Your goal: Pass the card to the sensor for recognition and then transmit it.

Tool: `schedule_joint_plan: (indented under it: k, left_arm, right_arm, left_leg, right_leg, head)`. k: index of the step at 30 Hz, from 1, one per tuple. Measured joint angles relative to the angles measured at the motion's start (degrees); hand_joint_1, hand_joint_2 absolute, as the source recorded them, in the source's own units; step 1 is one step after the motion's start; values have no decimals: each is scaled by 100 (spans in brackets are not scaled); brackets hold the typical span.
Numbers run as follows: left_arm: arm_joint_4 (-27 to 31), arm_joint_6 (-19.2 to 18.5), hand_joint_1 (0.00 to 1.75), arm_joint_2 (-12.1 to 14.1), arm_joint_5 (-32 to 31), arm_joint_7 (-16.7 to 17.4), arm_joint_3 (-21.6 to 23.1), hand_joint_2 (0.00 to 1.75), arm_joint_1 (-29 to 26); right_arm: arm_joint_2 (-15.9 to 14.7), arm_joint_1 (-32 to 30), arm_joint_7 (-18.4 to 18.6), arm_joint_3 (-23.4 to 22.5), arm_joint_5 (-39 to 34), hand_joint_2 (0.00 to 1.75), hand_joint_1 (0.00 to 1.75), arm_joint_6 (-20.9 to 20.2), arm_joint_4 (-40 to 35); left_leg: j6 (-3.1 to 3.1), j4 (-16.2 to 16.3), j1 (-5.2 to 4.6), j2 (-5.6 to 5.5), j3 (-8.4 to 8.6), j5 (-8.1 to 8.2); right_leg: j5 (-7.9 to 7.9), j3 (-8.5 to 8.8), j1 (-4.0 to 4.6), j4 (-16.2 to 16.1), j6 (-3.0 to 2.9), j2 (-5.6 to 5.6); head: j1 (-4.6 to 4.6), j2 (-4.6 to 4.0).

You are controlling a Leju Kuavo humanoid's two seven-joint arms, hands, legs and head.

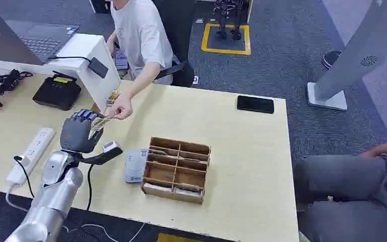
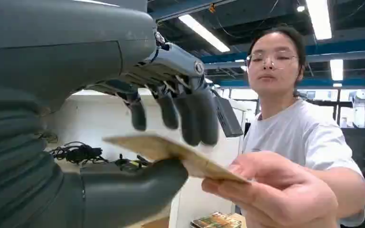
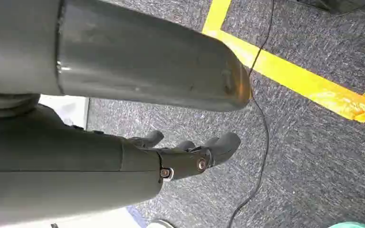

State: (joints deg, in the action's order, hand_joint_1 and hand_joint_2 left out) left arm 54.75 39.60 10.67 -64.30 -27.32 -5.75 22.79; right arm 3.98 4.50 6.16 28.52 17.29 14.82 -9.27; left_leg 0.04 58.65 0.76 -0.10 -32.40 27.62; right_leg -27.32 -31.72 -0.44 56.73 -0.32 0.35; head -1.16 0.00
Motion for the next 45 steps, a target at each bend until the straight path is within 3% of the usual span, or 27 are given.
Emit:
schedule_joint_plan:
  k: [13,21,23,24,25,27,28,29,31,35,39,45]
  left_arm:
    - [0,0,175,79,243,20,11,175,2]
    - [37,-96,175,103,967,-346,11,175,-140]
    - [197,-394,175,68,1634,-551,11,175,-194]
    - [279,-738,175,44,2071,-558,11,175,-202]
    - [370,-1277,175,0,2612,-465,9,175,-201]
    - [544,-2829,175,-85,3790,-114,7,175,-187]
    - [586,-3377,175,-112,4167,-2,2,175,-177]
    - [610,-3812,175,-131,4538,150,-2,175,-167]
    - [630,-4298,175,-149,4997,400,-9,175,-159]
    - [636,-4398,175,-175,5073,733,-9,175,-256]
    - [634,-4260,175,-330,5001,951,35,175,-391]
    - [459,-4116,175,-512,5018,1036,184,175,-411]
  right_arm:
    - [0,3,-118,0,20,0,0,76,0]
    - [0,2,-70,-2,39,0,0,17,0]
    - [0,-3,-66,-2,52,0,0,20,0]
    - [0,-3,-68,-2,50,0,0,22,0]
    - [0,-2,-77,-2,33,0,0,20,2]
    - [0,-3,-79,-8,4,0,0,20,0]
    - [0,-4,-77,-15,-9,0,0,31,2]
    - [0,-5,-77,-24,-33,0,0,37,2]
    - [0,-16,-76,-37,-57,0,0,44,2]
    - [0,-43,-44,-44,-87,0,0,79,2]
    - [0,-48,-4,-79,-94,0,0,131,2]
    - [0,-50,-7,-124,-83,0,0,155,2]
  left_leg:
    - [0,0,0,1,0,0]
    - [0,0,0,1,0,0]
    - [0,0,0,1,-1,0]
    - [0,0,0,-1,-1,0]
    - [0,0,-1,-3,-1,0]
    - [0,0,-1,-5,-2,0]
    - [0,0,-1,-4,-2,0]
    - [0,0,-1,-1,-2,0]
    - [0,0,-1,8,-2,0]
    - [0,0,-1,5,-2,0]
    - [0,0,-1,5,-6,0]
    - [0,0,-3,6,-7,0]
  right_leg:
    - [0,-2,0,0,0,1]
    - [0,-2,0,0,0,1]
    - [0,-3,0,0,0,1]
    - [0,-3,0,-1,0,0]
    - [0,-3,-1,-1,0,-1]
    - [0,-1,-1,-1,0,-3]
    - [0,-1,-1,-1,0,-3]
    - [1,-1,-1,-1,0,0]
    - [2,-1,-1,0,0,8]
    - [1,-4,-1,-1,0,6]
    - [0,-7,-1,-1,0,5]
    - [1,-8,-3,-1,1,4]
  head:
    - [-2,0]
    - [0,0]
    - [0,0]
    - [0,0]
    - [-2,0]
    - [0,0]
    - [0,0]
    - [0,0]
    - [0,0]
    - [-2,0]
    - [0,0]
    - [0,0]
